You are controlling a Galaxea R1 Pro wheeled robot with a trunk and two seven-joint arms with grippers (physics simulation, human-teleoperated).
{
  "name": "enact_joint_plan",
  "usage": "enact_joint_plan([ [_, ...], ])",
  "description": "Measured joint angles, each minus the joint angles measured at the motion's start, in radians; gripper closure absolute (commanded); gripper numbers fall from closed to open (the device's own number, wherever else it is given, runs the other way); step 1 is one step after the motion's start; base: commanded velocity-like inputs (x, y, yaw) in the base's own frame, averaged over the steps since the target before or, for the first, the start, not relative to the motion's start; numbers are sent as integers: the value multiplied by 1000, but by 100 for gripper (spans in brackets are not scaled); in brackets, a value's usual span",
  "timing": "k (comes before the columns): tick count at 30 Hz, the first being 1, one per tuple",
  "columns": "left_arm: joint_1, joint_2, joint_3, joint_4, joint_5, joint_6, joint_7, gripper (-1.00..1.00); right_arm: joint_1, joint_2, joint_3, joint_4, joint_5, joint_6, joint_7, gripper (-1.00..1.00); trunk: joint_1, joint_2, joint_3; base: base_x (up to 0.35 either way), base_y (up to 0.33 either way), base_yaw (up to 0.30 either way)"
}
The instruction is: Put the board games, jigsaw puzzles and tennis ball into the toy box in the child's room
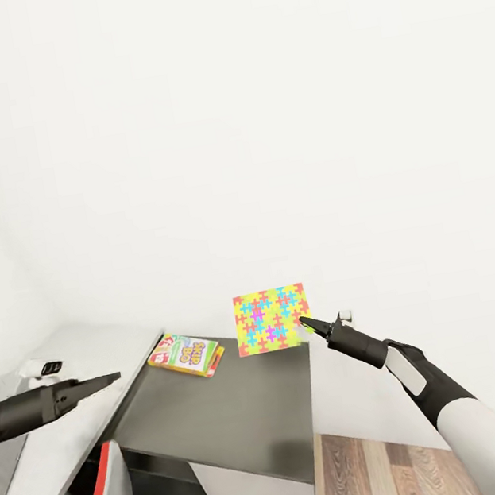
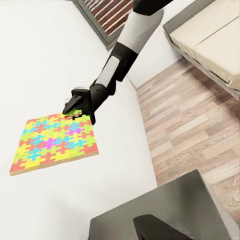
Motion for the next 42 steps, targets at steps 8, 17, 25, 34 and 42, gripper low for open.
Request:
enact_joint_plan([
  [8,17,2,61,0,0,2,0,-100,0,0,0,-1,0,-25,1,100,0,0,1,0,0,52],
  [17,17,1,62,0,0,2,0,-100,0,0,1,0,0,-28,1,100,0,0,1,0,0,26],
  [25,18,1,63,0,0,2,0,-100,0,0,1,-2,1,-29,0,100,0,0,6,-72,4,224],
  [34,18,0,62,0,0,2,0,-100,0,0,1,-1,2,-29,-5,100,0,0,13,-110,62,254],
  [42,18,0,62,0,0,1,0,-100,0,0,1,-2,2,-29,-7,100,0,0,20,-102,57,255],
])
